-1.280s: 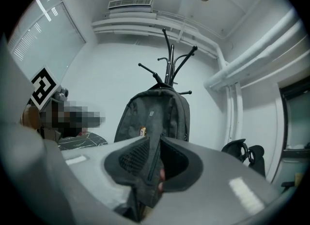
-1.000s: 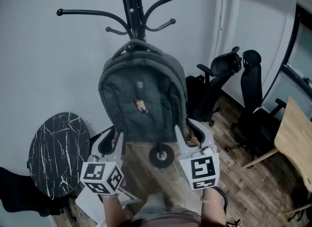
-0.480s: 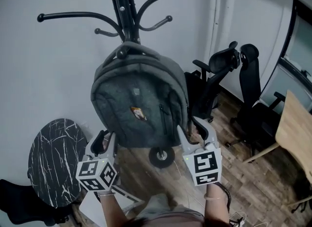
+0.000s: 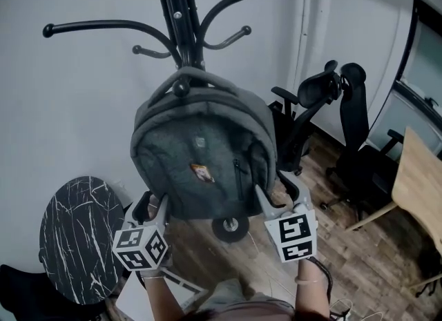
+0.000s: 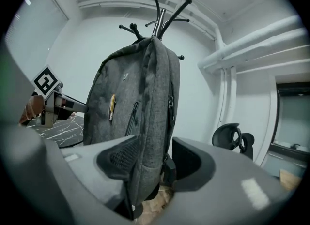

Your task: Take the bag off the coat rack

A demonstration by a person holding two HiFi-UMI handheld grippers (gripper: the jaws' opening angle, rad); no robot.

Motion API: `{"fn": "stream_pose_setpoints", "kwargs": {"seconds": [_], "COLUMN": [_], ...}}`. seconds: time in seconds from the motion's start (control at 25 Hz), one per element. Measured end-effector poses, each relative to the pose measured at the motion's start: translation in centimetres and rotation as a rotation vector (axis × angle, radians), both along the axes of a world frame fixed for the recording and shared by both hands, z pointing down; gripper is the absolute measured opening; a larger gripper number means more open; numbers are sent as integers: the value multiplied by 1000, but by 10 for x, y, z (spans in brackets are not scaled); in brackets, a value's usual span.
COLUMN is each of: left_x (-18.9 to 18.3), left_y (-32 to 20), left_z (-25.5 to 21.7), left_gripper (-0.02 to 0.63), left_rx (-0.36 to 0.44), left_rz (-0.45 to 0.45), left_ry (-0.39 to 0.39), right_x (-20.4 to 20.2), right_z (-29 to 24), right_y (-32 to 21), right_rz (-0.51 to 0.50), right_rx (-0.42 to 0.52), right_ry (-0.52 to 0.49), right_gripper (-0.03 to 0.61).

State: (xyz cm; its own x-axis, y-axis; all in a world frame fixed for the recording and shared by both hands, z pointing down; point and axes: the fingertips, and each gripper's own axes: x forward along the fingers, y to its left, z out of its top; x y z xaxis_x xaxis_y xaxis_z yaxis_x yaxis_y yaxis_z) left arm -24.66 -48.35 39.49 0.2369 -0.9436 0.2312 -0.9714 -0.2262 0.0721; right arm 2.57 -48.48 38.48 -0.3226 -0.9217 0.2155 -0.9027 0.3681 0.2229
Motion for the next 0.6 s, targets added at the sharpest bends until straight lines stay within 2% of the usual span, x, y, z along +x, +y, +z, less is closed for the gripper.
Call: {"fn": "stream_pose_setpoints", "kwargs": {"seconds": [0.12, 0.28, 0.48, 0.6], "left_x": [3, 6, 10, 10], "left_y": [-10, -25, -32, -33], "left_z": [7, 19, 22, 22], "left_gripper": [226, 225, 218, 182], "left_rx": [-23, -53, -41, -29], "left_rz": [22, 28, 35, 39], "left_ry": [-1, -44, -62, -77], "right_x": [-1, -3, -4, -5], "right_z": [4, 8, 10, 10], "right_y": [-6, -15, -20, -23], "right_rz": [10, 17, 20, 22], "right_rx": [0, -14, -24, -18], "right_ry": [22, 15, 0, 5], "right_gripper": [216, 217, 216, 198]}}
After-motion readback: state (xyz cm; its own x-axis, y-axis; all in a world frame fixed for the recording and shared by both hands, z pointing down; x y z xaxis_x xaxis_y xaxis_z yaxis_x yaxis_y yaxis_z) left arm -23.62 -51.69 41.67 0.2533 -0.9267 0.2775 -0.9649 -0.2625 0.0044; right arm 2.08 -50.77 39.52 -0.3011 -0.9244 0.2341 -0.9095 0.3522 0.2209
